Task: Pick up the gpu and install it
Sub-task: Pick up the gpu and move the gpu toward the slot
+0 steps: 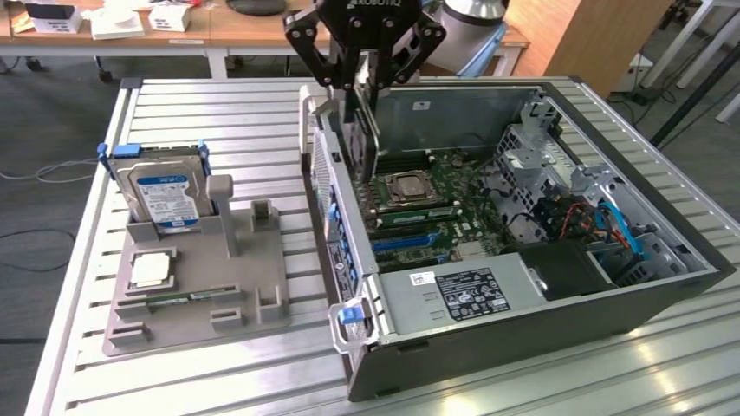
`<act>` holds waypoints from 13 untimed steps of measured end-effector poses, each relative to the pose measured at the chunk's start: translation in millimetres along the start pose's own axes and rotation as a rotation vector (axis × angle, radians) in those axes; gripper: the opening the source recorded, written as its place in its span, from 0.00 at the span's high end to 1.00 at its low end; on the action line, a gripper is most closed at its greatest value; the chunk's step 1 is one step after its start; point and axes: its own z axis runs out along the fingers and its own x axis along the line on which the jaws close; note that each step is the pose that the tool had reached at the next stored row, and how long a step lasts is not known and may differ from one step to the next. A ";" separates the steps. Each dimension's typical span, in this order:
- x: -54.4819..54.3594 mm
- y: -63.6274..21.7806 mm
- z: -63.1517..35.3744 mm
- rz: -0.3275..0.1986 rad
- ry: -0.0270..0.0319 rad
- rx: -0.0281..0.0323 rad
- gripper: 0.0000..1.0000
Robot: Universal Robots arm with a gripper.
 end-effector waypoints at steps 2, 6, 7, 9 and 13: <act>-6.5 0.0 0.1 0.000 0.0000 0.0001 0.73; -19.3 0.0 0.4 0.001 0.0000 0.0000 0.73; -22.5 0.0 0.5 0.001 0.0000 0.0001 0.73; -28.9 0.0 0.6 0.001 0.0000 0.0001 0.73; -41.1 0.0 0.9 0.002 0.0000 0.0001 0.73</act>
